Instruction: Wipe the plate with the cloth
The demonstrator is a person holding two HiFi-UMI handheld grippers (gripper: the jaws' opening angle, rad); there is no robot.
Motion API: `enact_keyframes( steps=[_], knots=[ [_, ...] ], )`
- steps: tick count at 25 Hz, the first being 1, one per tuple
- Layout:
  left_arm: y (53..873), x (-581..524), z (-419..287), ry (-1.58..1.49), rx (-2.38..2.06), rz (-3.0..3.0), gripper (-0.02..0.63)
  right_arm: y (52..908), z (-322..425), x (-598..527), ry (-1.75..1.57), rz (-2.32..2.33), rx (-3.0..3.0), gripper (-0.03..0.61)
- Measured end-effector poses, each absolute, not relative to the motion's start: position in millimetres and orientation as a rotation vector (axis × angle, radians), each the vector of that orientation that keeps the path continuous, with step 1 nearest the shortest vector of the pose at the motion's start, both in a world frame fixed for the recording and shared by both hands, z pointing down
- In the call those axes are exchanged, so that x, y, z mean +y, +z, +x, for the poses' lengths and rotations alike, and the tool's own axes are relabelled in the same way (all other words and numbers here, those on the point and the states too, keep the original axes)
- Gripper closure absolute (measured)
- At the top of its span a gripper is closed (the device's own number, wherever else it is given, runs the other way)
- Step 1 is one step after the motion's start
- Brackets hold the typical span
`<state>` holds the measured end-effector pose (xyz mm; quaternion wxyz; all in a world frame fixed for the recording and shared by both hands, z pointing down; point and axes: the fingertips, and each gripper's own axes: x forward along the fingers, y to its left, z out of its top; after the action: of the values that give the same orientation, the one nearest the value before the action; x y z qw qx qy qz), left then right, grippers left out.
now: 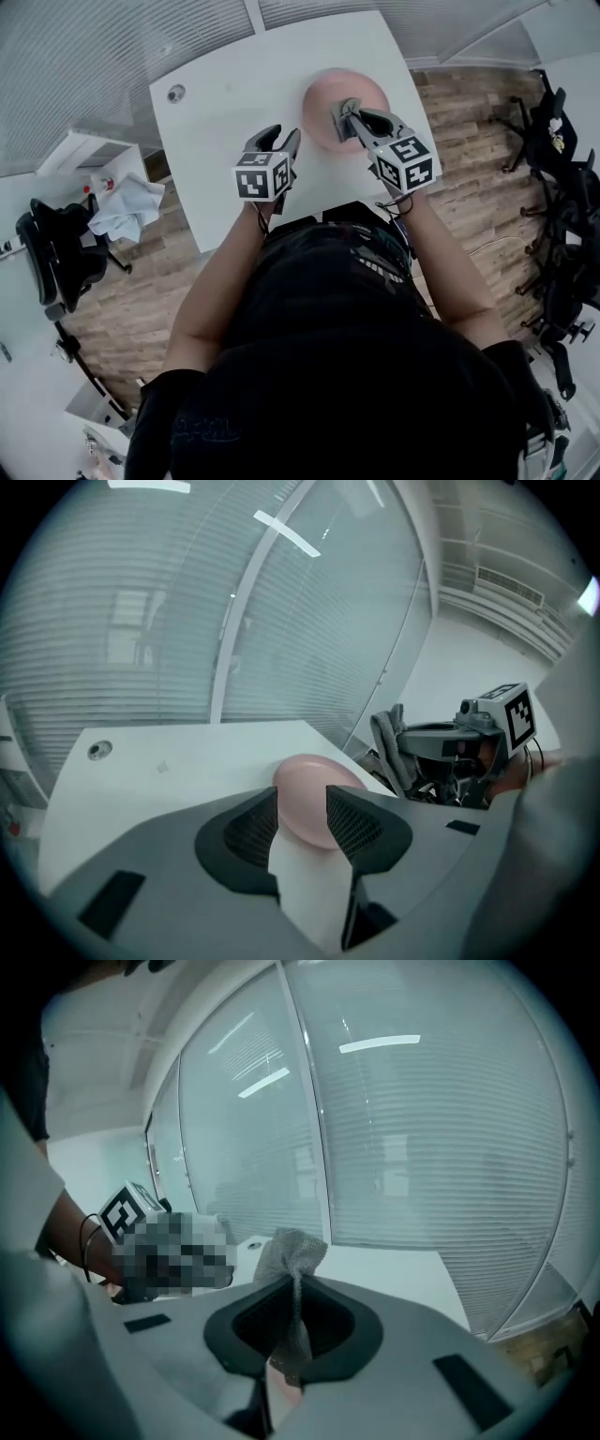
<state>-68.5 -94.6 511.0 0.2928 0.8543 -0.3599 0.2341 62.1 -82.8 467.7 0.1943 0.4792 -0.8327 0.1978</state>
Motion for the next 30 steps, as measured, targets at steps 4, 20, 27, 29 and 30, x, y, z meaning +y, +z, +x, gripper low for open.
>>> enact_keyframes(
  steps=[4, 20, 27, 29, 30],
  knots=[
    [471, -79, -67, 0.539, -0.896, 2.386, 0.448, 434, 62, -60, 0.54, 1.463, -2.383, 0.543],
    [342, 2, -45, 0.298, -0.836, 2.673, 0.597, 357, 108, 56, 0.476, 1.591, -2.479, 0.543],
    [339, 64, -16, 0.272, -0.859, 2.637, 0.597, 341, 142, 114, 0.434, 1.588, -2.509, 0.544],
    [335, 86, -9, 0.271, -0.865, 2.64, 0.597, 339, 147, 135, 0.427, 1.565, -2.529, 0.545],
    [333, 95, -6, 0.268, -0.871, 2.645, 0.597, 338, 149, 144, 0.427, 1.553, -2.535, 0.544]
  ],
)
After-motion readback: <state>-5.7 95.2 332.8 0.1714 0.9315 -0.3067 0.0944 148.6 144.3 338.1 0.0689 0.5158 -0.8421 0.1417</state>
